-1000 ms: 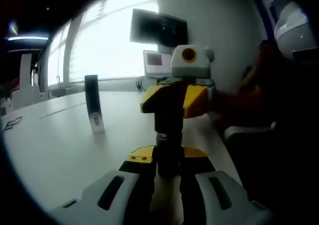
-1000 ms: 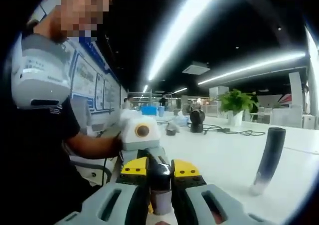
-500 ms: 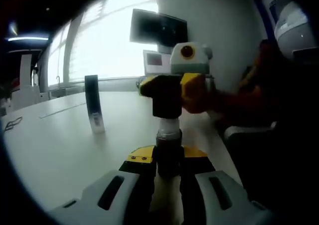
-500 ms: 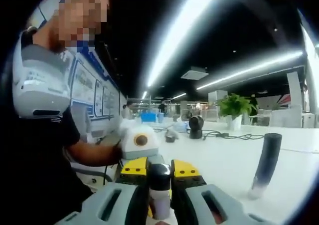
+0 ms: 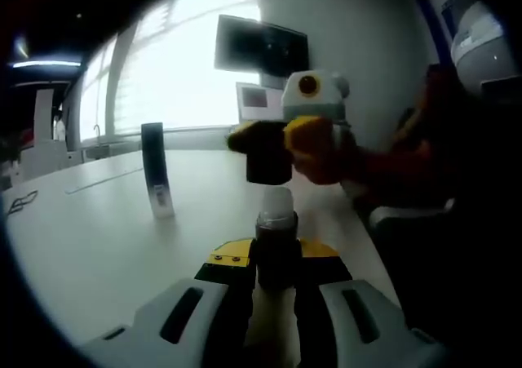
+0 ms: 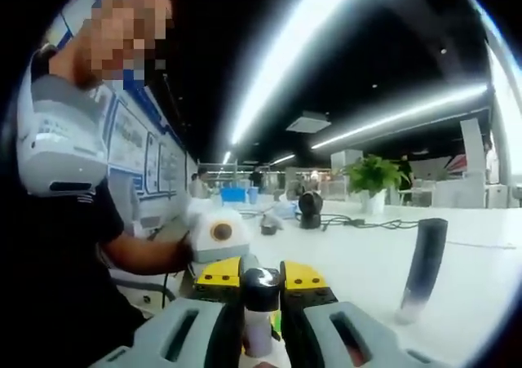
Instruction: Pick up cosmetic bottle twist off cap place on table pick up cap screw tight cap place on table
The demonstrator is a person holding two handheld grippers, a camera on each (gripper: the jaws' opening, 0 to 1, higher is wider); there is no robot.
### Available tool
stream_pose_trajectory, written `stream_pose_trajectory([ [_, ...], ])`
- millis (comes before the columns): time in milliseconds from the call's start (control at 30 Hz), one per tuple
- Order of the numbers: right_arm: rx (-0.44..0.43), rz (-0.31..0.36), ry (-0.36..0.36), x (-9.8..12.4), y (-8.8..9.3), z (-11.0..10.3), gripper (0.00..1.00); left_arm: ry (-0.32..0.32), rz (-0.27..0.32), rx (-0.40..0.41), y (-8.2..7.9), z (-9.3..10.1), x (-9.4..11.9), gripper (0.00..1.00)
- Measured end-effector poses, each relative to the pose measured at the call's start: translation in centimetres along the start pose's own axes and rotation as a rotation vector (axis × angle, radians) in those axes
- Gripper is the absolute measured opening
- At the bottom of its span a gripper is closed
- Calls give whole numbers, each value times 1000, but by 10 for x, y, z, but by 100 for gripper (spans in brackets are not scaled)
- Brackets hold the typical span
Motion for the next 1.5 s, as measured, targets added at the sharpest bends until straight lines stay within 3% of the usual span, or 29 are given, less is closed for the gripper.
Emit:
stream_pose_trajectory([
  [433,9,-1,46,11,-4,2,10,-5,-2,13,0,-1,0,8],
  [900,-7,-12,151,36,10,7,10,-3,-1,14,0,-1,0,8],
  [1267,11,-110,246,54,26,15,10,-12,5,25,0,-2,1,8],
  [1500,8,-137,234,55,33,15,10,-10,3,24,1,-1,0,8],
])
Point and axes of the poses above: the point that each gripper's makers call its tool centre point, and the gripper's own axes: x roughly backward along the fingers, z roughly to its right, y roughly out of its underside, the point moved 7 cm from there along x, roughly backward along the fingers, and after that the axes turned 8 degrees about -y, right-handed, at the moved point
